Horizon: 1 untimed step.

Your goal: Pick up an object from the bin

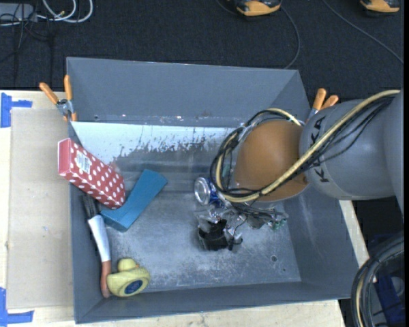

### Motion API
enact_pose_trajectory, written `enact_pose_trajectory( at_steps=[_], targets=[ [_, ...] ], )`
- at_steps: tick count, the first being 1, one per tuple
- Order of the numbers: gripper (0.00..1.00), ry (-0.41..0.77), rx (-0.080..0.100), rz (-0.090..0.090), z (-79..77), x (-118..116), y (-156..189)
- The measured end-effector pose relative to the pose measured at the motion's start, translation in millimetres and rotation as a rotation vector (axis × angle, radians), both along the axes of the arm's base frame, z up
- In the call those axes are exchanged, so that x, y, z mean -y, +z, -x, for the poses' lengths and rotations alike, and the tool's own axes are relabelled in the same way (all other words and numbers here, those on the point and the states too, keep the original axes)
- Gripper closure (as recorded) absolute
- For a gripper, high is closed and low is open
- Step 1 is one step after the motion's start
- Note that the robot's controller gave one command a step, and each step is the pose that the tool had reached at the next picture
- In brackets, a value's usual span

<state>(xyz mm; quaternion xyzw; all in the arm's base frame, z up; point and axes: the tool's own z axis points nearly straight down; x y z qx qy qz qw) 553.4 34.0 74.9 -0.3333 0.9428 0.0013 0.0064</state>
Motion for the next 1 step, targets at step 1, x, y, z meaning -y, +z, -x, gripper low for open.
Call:
enact_pose_trajectory(
  at_steps=[1],
  targets=[
    [1.0,-0.001,0.0,0.0,0.0,0.0,0.0]
  ],
)
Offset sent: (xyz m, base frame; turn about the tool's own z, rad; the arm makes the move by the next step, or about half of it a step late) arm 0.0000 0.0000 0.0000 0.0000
